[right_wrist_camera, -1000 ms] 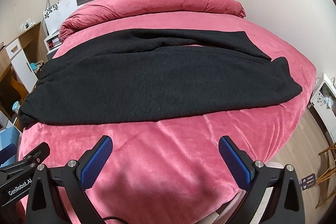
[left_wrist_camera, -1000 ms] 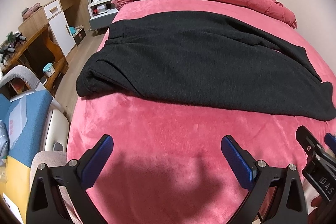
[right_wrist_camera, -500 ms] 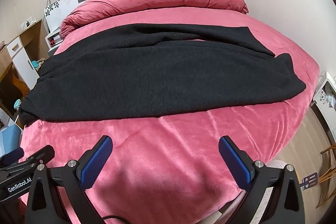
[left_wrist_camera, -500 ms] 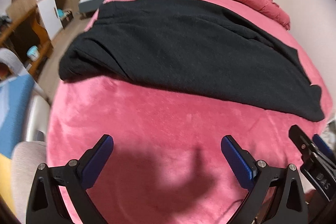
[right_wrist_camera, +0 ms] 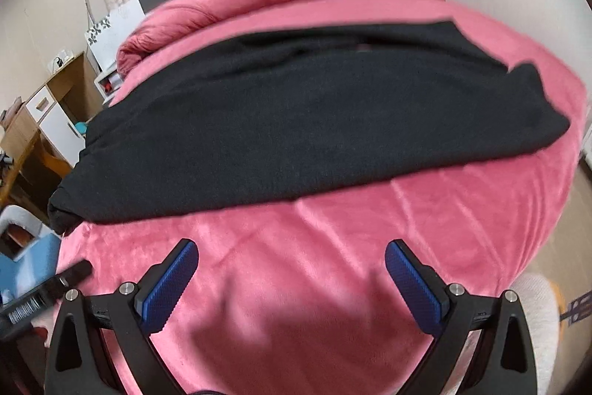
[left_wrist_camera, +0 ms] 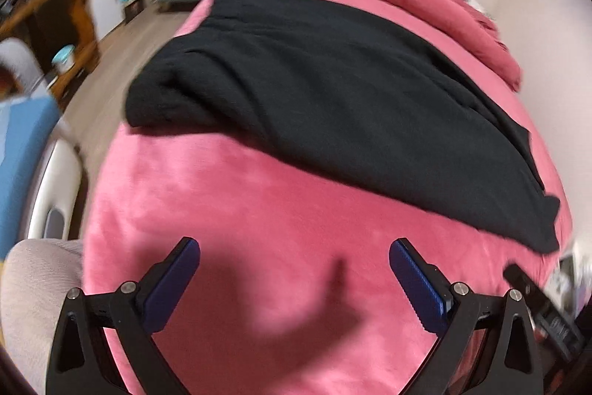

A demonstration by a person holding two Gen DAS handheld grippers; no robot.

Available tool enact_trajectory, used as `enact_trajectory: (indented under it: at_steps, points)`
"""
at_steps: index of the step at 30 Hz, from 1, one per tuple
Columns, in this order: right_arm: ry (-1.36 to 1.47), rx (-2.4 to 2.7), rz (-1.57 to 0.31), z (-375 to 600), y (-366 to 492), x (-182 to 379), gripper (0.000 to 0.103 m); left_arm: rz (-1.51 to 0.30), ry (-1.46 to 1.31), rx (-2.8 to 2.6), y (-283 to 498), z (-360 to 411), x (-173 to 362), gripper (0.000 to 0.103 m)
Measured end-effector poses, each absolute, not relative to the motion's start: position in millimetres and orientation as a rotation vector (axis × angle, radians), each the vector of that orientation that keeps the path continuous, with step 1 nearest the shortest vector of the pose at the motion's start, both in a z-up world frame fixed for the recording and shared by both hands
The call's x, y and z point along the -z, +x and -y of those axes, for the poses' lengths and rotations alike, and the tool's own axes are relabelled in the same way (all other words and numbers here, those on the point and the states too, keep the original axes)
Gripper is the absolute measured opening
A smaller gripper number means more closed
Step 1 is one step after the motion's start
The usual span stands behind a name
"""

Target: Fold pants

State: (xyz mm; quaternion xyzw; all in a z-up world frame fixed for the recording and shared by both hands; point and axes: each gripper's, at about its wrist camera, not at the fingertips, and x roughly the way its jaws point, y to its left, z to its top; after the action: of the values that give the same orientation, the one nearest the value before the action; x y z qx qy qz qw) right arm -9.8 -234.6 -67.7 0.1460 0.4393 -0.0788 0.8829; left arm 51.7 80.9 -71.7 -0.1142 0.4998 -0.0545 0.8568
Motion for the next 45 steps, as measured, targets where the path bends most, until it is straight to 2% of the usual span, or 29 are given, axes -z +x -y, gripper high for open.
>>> enact_trajectory:
  at_steps: [3,8,13,17,22,25,27,29,30,32,34,37,41,45]
  points:
    - [0.299,0.177,-0.946,246.3,-5.5,74.2,0.103,-1.028,-0.270,0.036,66.6,-107.0,70.3,0.098]
    - [0.367,0.204,-0.932,285.4,-1.4,77.5,0.103,-1.000,-0.352,-0.091,95.8,-155.0,69.2,0.097]
    - [0.466,0.278,-0.929,336.7,2.6,83.5,0.093,-0.992,-0.565,-0.112,119.9,-197.0,75.4,0.096]
    - [0.580,0.300,-0.904,374.7,4.3,89.3,0.092,-0.944,-0.645,-0.108,134.2,-214.2,72.8,0.096]
    - [0.749,0.274,-0.878,406.9,14.8,105.1,0.090,-0.996,-0.699,-0.076,154.5,-212.8,84.1,0.096]
    - [0.767,0.284,-0.853,415.7,23.5,105.6,0.089,-1.006,-0.734,-0.055,162.0,-209.9,92.0,0.085]
    - [0.766,0.294,-0.845,418.7,31.5,102.1,0.089,-1.023,-0.704,-0.066,168.3,-207.1,95.1,0.067]
    - [0.787,0.306,-0.834,424.2,37.7,102.2,0.085,-1.042,-0.644,-0.059,174.7,-201.4,95.8,0.056]
    - [0.806,0.322,-0.821,428.9,41.0,102.7,0.080,-1.041,-0.622,-0.052,176.1,-200.0,94.8,0.047]
    - [0.834,0.347,-0.793,438.7,45.5,102.6,0.064,-1.023,-0.594,-0.009,174.2,-198.0,88.5,0.038]
    - [0.871,0.358,-0.778,451.3,49.3,102.7,0.018,-1.007,-0.592,0.018,171.8,-199.6,81.3,0.035]
    - [0.996,0.298,-0.720,473.6,44.5,101.8,0.008,-0.968,-0.606,0.101,168.5,-205.5,61.5,0.032]
    - [0.920,0.288,-0.646,481.2,27.4,62.6,0.006,-0.918,-0.557,0.200,151.3,-206.9,32.0,0.032]
    - [0.833,0.267,-0.579,472.4,6.4,22.2,0.006,-0.907,-0.535,0.225,130.6,-211.4,25.7,0.031]
